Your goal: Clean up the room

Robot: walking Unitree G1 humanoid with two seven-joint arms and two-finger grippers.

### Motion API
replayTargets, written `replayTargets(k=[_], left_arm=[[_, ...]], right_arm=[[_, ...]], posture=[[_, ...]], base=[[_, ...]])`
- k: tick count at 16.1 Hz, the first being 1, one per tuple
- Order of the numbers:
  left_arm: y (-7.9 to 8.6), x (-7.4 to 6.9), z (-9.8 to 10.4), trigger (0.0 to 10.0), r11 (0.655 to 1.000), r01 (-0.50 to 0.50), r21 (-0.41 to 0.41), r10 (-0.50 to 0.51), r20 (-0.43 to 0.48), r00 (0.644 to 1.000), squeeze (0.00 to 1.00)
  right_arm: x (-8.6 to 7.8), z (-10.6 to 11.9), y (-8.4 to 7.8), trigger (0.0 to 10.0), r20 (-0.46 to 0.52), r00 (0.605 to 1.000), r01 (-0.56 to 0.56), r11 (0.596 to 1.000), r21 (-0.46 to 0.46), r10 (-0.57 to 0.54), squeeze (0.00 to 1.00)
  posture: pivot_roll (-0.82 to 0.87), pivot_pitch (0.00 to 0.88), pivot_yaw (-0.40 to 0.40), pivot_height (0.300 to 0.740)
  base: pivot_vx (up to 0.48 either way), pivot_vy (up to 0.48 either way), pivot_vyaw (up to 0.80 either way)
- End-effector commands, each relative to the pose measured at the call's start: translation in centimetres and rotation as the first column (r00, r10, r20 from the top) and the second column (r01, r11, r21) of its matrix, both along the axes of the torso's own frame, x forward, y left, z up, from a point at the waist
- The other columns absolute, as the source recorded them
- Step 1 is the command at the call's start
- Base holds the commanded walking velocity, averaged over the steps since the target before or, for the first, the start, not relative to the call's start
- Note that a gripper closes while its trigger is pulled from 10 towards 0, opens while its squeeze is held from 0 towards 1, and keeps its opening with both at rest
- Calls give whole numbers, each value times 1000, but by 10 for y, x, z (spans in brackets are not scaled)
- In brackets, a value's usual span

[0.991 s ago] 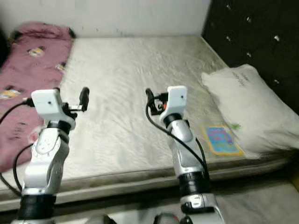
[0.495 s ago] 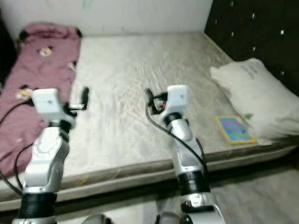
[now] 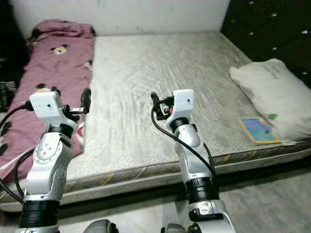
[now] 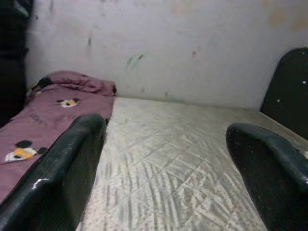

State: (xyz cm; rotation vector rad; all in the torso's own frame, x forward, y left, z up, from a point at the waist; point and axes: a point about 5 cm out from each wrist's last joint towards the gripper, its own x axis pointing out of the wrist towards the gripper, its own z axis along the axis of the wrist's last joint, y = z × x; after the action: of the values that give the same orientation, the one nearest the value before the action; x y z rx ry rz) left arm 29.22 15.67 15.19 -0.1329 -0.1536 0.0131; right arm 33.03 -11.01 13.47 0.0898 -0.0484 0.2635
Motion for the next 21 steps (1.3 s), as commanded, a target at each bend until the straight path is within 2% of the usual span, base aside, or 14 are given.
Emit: replayTargets(k=[1,5,18,21], left_arm=[[-7,0,4,10000,999,33,0,-33,16,999,0],[-6,-1,4,10000,999,42,-1,-42,23,999,0],[-7,0,6,10000,997,71,4,-71,27,997,0],[-8,0,5,10000,998,66,12,-66,19,998,0]], right_arm=[[2,3,-7,10000,9,1000,21,1000,-2,-21,0],[2,3,-6,10000,9,1000,21,1000,-1,-21,0],[4,4,-6,10000,9,999,37,999,9,-37,0],[4,3,-6,10000,8,999,40,999,11,-40,0]], posture=[[-71,0,-1,740],[-72,0,0,740],[-67,0,6,740],[-67,0,6,740]], base=[[0,0,0],[0,0,0],[291,0,0],[0,0,0]])
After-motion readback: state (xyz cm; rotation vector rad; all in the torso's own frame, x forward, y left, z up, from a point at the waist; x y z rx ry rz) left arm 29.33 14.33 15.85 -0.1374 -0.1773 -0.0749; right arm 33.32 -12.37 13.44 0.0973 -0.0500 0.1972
